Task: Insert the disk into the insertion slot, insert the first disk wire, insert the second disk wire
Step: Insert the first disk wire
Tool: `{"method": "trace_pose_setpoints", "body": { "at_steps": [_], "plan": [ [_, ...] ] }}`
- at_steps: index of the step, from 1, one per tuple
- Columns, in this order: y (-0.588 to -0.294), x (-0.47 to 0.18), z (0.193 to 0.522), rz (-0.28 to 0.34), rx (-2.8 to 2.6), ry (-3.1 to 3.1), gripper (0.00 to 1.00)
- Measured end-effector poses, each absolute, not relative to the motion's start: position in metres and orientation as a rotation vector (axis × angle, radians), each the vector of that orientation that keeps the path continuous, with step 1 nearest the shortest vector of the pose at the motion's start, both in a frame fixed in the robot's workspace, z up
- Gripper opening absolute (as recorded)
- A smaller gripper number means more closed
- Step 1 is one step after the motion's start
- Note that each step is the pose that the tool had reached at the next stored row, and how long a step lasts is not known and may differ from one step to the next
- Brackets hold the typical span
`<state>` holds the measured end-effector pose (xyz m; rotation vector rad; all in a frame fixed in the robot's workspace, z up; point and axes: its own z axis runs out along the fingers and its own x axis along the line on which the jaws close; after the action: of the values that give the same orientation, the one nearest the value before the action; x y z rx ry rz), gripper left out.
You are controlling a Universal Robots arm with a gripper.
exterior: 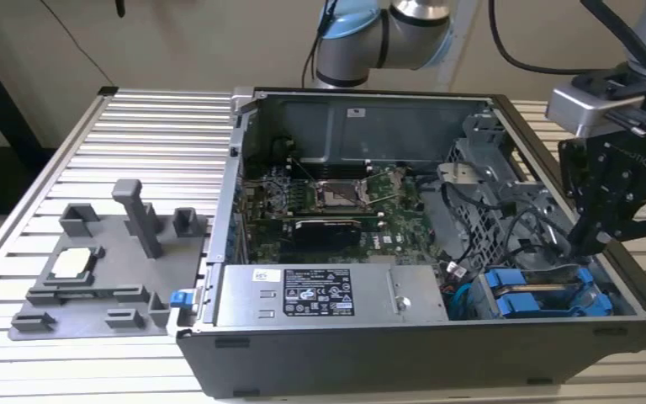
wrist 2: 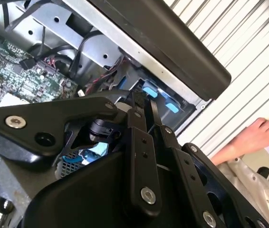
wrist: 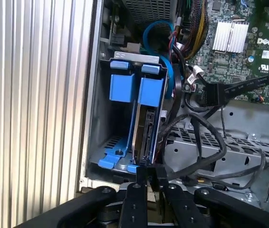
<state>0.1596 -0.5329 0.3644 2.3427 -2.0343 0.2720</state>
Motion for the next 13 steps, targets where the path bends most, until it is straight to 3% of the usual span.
{"method": "trace_pose_setpoints", "body": {
  "at_steps": [13],
  "plan": [
    [-0.548, 0.146, 0.363, 0.272, 2.340, -2.038, 0.19]
  ]
}}
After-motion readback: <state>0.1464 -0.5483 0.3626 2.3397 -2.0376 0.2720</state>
